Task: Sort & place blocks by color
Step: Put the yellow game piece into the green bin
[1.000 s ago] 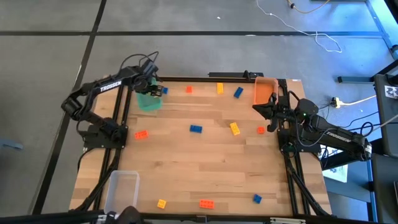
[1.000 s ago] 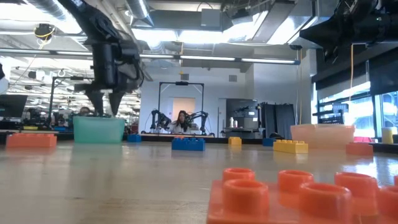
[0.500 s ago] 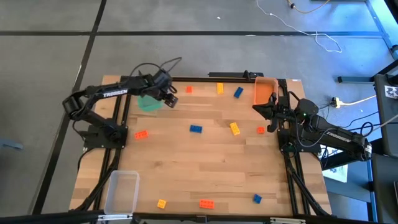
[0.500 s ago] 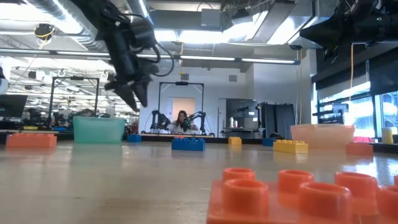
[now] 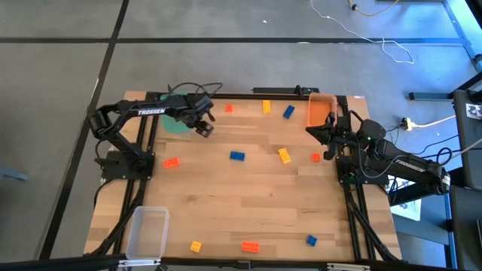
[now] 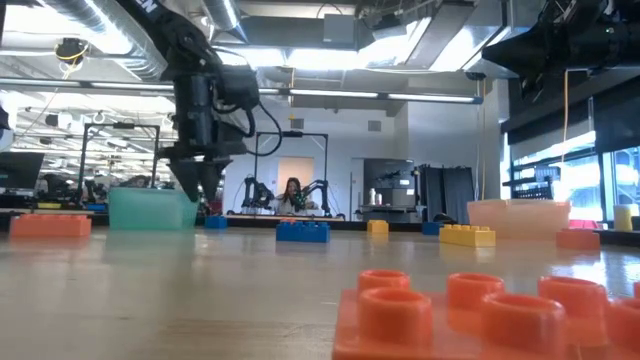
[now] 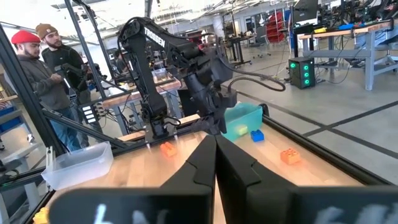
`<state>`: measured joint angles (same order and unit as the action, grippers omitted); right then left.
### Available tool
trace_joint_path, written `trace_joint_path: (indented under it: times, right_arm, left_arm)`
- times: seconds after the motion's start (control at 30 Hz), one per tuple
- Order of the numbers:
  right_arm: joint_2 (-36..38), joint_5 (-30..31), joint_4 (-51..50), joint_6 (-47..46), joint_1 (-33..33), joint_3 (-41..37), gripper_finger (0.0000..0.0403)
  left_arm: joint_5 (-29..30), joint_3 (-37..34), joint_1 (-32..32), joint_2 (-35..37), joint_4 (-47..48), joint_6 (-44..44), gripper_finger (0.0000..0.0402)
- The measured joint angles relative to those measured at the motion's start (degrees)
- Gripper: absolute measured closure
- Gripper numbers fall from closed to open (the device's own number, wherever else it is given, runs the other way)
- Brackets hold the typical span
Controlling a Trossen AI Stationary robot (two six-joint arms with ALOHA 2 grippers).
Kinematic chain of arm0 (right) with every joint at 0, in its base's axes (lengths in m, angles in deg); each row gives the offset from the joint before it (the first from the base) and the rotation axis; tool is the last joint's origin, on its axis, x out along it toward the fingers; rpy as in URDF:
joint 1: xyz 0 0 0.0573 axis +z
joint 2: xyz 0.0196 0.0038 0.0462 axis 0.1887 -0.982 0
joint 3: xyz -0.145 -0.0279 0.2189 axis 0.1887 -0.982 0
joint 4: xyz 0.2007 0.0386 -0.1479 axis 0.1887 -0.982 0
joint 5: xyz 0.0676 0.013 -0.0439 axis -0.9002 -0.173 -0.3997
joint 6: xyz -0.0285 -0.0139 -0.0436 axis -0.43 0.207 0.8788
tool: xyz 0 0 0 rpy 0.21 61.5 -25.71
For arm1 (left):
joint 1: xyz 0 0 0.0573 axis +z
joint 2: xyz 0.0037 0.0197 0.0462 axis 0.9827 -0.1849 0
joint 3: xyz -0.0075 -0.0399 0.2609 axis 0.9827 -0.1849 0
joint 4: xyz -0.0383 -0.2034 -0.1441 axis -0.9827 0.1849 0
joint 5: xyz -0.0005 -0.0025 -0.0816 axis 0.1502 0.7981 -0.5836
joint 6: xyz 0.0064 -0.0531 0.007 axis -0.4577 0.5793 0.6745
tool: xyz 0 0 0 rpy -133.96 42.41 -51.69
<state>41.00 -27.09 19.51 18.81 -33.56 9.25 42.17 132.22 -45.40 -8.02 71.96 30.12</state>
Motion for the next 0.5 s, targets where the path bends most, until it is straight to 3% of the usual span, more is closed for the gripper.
trace_joint_path:
  times: [0.17,0.33,0.5]
  right_arm:
    - [0.0,0.1,0.0,0.0,0.0,0.0,0.0391]
    - [-0.2,3.5,-2.6,-0.1,0.0,2.7,0.0391]
    - [-3.9,7.4,-13.7,0.2,0.0,11.2,0.0400]
  left_arm:
    - [1.6,0.0,0.2,0.0,3.5,-1.4,0.0195]
    - [-2.0,0.0,-0.3,3.0,2.0,-0.5,0.0195]
    - [-2.4,0.0,-1.5,9.4,1.7,1.9,0.0195]
